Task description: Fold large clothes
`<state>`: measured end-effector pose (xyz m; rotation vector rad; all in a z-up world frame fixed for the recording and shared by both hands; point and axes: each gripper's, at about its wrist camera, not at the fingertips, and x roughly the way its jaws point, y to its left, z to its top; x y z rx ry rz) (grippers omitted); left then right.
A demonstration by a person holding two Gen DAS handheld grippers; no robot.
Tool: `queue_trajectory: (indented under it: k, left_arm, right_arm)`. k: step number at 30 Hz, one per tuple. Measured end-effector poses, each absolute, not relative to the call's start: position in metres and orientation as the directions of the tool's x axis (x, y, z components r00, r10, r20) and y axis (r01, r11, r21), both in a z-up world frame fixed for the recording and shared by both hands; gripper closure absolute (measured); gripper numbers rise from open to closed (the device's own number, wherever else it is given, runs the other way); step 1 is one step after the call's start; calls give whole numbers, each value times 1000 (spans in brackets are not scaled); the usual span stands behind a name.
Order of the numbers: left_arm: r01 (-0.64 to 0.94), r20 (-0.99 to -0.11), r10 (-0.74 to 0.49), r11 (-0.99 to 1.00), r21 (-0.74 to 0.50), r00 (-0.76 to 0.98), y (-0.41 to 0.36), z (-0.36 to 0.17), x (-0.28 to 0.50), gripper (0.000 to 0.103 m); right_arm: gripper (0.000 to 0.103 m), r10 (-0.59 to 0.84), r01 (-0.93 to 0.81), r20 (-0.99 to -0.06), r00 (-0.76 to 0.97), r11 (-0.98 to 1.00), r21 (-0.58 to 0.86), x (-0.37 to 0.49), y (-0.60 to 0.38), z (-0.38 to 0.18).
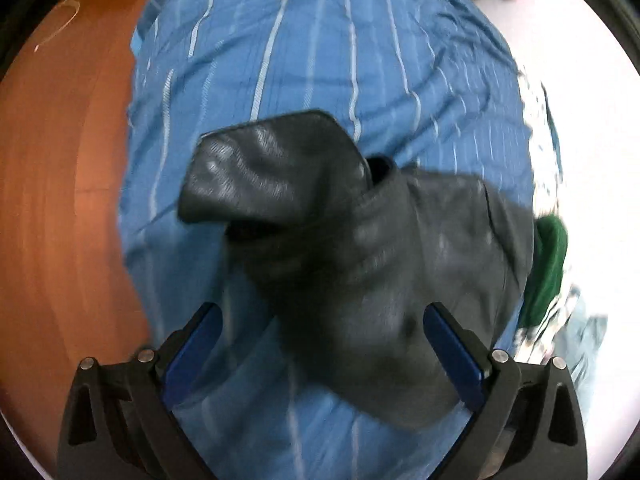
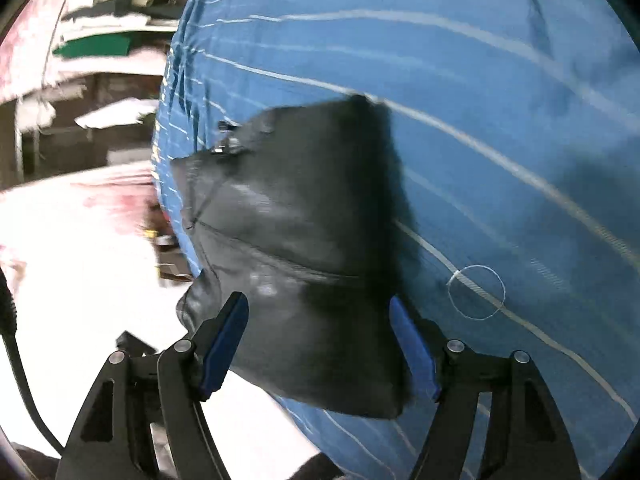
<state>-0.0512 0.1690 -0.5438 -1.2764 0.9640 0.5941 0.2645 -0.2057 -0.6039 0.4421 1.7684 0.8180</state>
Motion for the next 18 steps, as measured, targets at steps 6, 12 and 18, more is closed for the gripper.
queue_trajectory:
  k: [6,12,18]
  left_arm:
    - [-827,-864,-62,264,-497,499,181,-547,-26,52]
    - [-809,-863,-30,335,-483,504,181,-530,-20,70]
    - [-809,-873,15,384,-445,488,190,-521,-9,76]
  right_arm:
    - [21,736,-17,-509,-445,562,827,262,-184,-659]
    - [21,767,-14,-453,-455,502,865,264,-157,-676]
    - [31,799,-28,-451,-398,480,877,262,-126,-677]
